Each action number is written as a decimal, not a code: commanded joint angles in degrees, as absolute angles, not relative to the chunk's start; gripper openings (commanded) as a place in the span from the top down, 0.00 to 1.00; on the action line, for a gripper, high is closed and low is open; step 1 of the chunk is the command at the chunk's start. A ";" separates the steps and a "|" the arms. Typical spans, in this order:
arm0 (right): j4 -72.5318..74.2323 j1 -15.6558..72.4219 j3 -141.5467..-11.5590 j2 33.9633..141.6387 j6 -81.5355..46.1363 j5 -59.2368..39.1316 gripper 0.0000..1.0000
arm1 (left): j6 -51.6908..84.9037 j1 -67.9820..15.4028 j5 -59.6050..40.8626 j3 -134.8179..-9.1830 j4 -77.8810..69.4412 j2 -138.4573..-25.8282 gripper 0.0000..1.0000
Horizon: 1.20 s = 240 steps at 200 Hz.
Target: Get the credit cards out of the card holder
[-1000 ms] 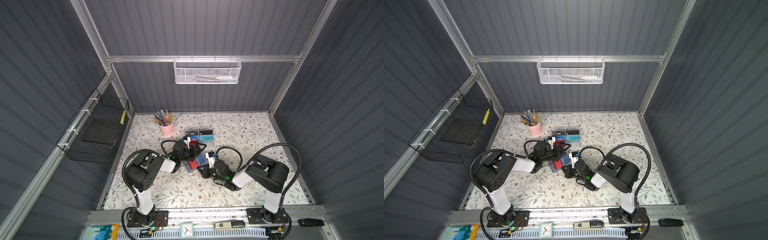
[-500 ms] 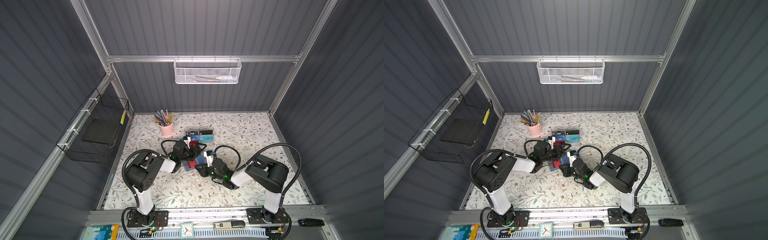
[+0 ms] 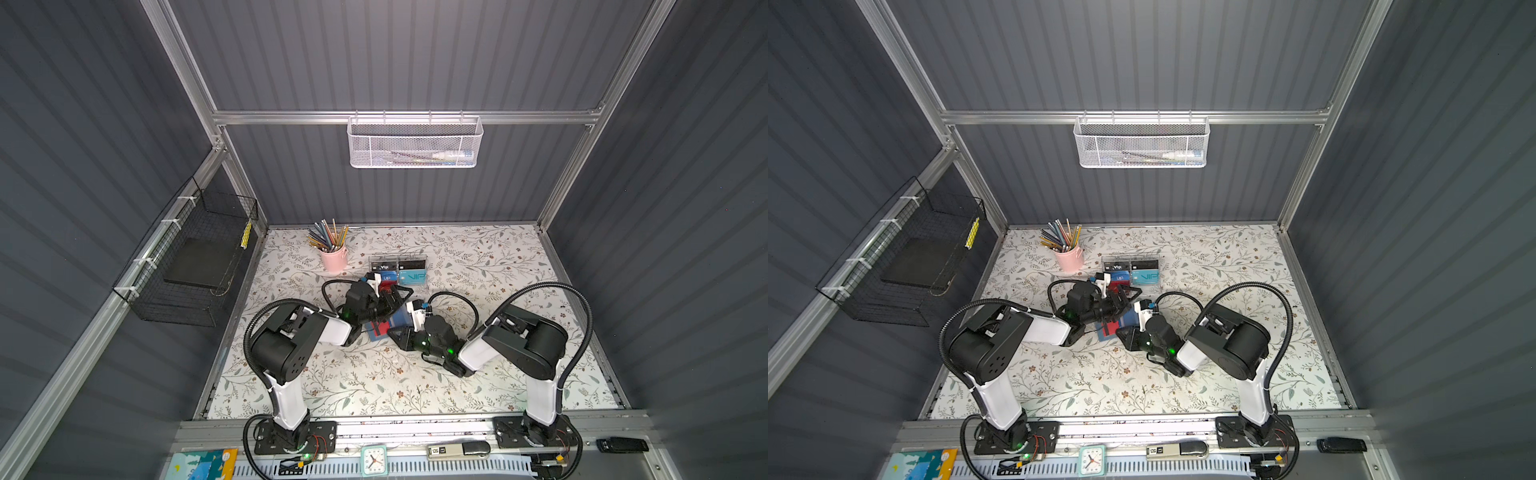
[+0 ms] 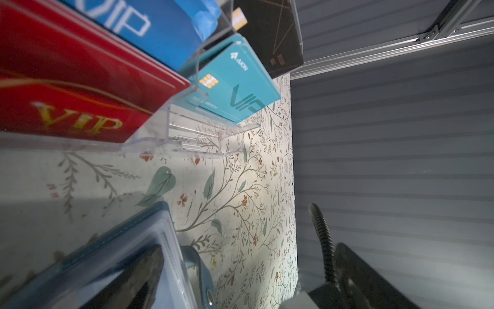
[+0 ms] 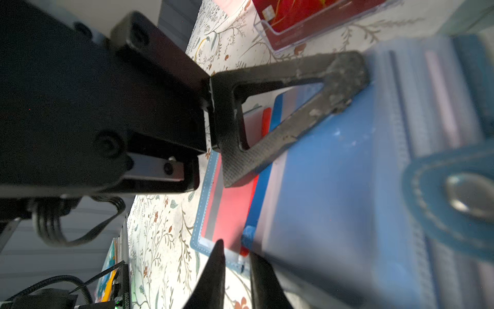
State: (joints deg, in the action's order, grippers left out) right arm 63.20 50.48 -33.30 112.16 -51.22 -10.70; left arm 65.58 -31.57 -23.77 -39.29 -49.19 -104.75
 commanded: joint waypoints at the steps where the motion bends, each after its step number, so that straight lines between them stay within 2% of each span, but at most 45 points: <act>1: 68.64 49.31 -33.85 113.19 -53.53 -11.36 0.79 | 64.77 -31.83 -22.34 -36.83 -41.91 -105.89 0.00; 150: 80.82 45.37 -32.67 119.09 -64.68 -13.43 0.81 | 64.87 -31.83 -22.36 -36.24 -42.45 -105.81 0.00; 164: 80.11 45.13 -32.91 119.31 -65.04 -13.44 0.82 | 64.94 -31.82 -22.37 -36.29 -42.45 -105.78 0.00; 189: 79.89 45.15 -32.90 119.44 -64.72 -13.32 0.90 | 64.93 -31.83 -22.34 -36.30 -42.47 -105.65 0.00; 240: 78.67 45.18 -31.60 118.74 -63.38 -12.79 0.93 | 63.38 -30.47 -23.89 -39.62 -37.47 -102.17 0.00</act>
State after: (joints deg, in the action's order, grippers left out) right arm 76.79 46.22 -32.18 118.67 -64.95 -16.25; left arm 64.99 -31.33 -22.55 -39.09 -48.23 -103.61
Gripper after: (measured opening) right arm 0.072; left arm 0.998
